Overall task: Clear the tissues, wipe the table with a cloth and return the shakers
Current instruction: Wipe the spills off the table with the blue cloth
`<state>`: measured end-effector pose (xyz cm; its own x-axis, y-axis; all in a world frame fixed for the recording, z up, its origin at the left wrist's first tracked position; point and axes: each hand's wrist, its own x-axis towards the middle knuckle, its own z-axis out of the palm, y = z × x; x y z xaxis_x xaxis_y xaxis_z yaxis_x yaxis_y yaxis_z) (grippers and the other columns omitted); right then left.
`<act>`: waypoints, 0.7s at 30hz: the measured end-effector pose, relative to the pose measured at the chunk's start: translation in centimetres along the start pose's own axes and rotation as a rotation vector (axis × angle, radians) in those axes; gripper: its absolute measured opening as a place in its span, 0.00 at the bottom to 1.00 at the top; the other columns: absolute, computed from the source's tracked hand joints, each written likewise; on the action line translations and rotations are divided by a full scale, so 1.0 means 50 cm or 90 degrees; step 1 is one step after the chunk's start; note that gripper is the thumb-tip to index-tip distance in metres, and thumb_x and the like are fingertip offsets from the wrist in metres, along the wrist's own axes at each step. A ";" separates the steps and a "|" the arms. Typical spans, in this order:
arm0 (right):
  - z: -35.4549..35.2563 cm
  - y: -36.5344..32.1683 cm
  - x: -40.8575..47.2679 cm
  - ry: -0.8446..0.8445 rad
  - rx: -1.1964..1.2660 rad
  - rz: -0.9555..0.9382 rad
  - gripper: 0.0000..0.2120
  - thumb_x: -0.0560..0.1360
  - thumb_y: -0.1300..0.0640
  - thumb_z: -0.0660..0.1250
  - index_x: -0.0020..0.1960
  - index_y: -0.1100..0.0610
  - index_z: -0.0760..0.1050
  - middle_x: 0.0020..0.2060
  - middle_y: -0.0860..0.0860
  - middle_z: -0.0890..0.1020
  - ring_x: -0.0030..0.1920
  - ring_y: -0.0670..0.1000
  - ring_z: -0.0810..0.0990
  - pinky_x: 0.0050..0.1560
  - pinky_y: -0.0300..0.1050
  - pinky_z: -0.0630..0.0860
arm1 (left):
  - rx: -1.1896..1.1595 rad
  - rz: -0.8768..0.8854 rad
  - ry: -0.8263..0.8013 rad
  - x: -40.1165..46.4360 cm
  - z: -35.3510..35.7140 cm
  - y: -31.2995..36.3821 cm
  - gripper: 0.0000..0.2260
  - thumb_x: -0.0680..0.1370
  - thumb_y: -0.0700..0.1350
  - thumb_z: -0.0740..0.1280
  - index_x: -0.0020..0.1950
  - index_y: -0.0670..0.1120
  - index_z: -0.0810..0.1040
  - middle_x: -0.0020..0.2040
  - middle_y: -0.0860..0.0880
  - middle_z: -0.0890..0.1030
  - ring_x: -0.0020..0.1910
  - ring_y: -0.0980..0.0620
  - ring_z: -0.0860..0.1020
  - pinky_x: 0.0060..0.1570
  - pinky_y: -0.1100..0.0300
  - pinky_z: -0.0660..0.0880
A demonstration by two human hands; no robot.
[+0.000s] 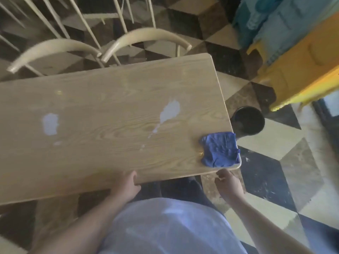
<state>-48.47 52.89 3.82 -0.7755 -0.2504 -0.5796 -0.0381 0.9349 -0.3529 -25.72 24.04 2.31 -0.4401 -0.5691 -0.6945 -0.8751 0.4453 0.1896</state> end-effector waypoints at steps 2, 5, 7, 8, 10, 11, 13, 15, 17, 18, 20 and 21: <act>-0.045 -0.035 0.066 0.066 -0.055 -0.086 0.10 0.76 0.54 0.64 0.56 0.52 0.75 0.54 0.51 0.77 0.53 0.55 0.76 0.48 0.46 0.71 | 0.015 -0.045 0.034 -0.023 0.031 0.008 0.17 0.71 0.53 0.69 0.58 0.54 0.72 0.57 0.48 0.71 0.56 0.45 0.74 0.48 0.54 0.75; -0.043 -0.037 0.123 0.101 -0.153 -0.242 0.17 0.78 0.51 0.62 0.66 0.53 0.72 0.65 0.53 0.73 0.64 0.56 0.68 0.63 0.53 0.69 | 0.023 -0.073 0.113 -0.045 0.076 0.026 0.19 0.73 0.55 0.66 0.63 0.55 0.71 0.57 0.47 0.71 0.57 0.43 0.74 0.49 0.51 0.76; -0.052 -0.044 0.187 0.081 -0.191 -0.282 0.23 0.80 0.48 0.58 0.74 0.52 0.65 0.73 0.52 0.66 0.73 0.55 0.62 0.71 0.54 0.64 | 0.024 -0.070 0.180 -0.043 0.095 0.039 0.21 0.74 0.55 0.65 0.66 0.54 0.72 0.60 0.47 0.72 0.58 0.43 0.74 0.52 0.49 0.75; -0.045 -0.039 0.201 0.061 -0.213 -0.294 0.25 0.81 0.46 0.55 0.76 0.52 0.62 0.76 0.52 0.63 0.76 0.54 0.58 0.74 0.53 0.59 | 0.013 -0.079 0.193 -0.039 0.097 0.047 0.22 0.75 0.56 0.64 0.68 0.55 0.71 0.63 0.46 0.71 0.60 0.42 0.74 0.55 0.47 0.74; -0.021 -0.018 0.215 0.062 -0.250 -0.360 0.27 0.81 0.44 0.49 0.77 0.53 0.60 0.78 0.54 0.59 0.79 0.54 0.53 0.78 0.51 0.50 | 0.012 -0.083 0.214 -0.024 0.112 0.052 0.21 0.77 0.57 0.63 0.70 0.57 0.70 0.70 0.45 0.68 0.65 0.40 0.71 0.60 0.44 0.71; -0.007 -0.006 0.217 0.063 -0.268 -0.382 0.28 0.81 0.44 0.48 0.78 0.53 0.59 0.78 0.55 0.58 0.79 0.55 0.51 0.79 0.52 0.48 | 0.012 -0.069 0.232 -0.020 0.119 0.056 0.20 0.78 0.57 0.62 0.69 0.58 0.70 0.72 0.45 0.66 0.67 0.40 0.69 0.62 0.43 0.69; 0.014 0.002 0.228 0.071 -0.297 -0.386 0.28 0.81 0.45 0.47 0.79 0.54 0.57 0.78 0.57 0.57 0.79 0.55 0.49 0.79 0.53 0.45 | 0.019 0.010 0.274 -0.011 0.133 0.073 0.18 0.79 0.56 0.61 0.68 0.55 0.73 0.72 0.47 0.67 0.68 0.42 0.69 0.64 0.43 0.68; 0.025 -0.004 0.235 0.093 -0.326 -0.395 0.28 0.81 0.46 0.46 0.79 0.54 0.54 0.79 0.56 0.56 0.80 0.54 0.47 0.79 0.53 0.43 | 0.013 0.082 0.307 -0.003 0.144 0.099 0.19 0.78 0.55 0.62 0.68 0.52 0.75 0.72 0.47 0.68 0.68 0.43 0.70 0.64 0.44 0.68; 0.035 -0.013 0.236 0.098 -0.341 -0.409 0.27 0.82 0.47 0.47 0.79 0.53 0.54 0.79 0.56 0.55 0.80 0.54 0.47 0.79 0.54 0.45 | -0.030 0.110 0.347 0.009 0.144 0.123 0.20 0.78 0.53 0.64 0.68 0.50 0.74 0.72 0.46 0.68 0.69 0.43 0.69 0.66 0.43 0.67; 0.040 -0.022 0.239 0.098 -0.337 -0.430 0.27 0.81 0.47 0.48 0.79 0.53 0.54 0.79 0.56 0.56 0.79 0.54 0.48 0.79 0.55 0.46 | -0.058 0.100 0.367 0.021 0.135 0.130 0.21 0.77 0.54 0.65 0.69 0.49 0.73 0.73 0.45 0.68 0.71 0.42 0.67 0.67 0.42 0.66; 0.048 -0.050 0.251 0.097 -0.325 -0.454 0.27 0.81 0.46 0.48 0.79 0.52 0.55 0.79 0.56 0.56 0.79 0.55 0.50 0.78 0.57 0.48 | -0.094 0.055 0.374 0.054 0.093 0.135 0.27 0.76 0.59 0.67 0.72 0.50 0.69 0.76 0.44 0.63 0.75 0.42 0.61 0.69 0.39 0.63; 0.051 -0.069 0.262 0.102 -0.326 -0.455 0.27 0.81 0.45 0.48 0.79 0.51 0.55 0.79 0.55 0.56 0.79 0.54 0.50 0.78 0.57 0.48 | -0.106 0.027 0.347 0.074 0.064 0.132 0.34 0.73 0.63 0.70 0.74 0.53 0.65 0.78 0.44 0.58 0.77 0.42 0.56 0.70 0.37 0.60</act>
<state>-56.88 45.73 -4.41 -0.5358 -0.8143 -0.2232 -0.7935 0.5760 -0.1967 -32.46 27.09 -1.22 -0.4771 -0.8472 -0.2339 -0.8550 0.3858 0.3466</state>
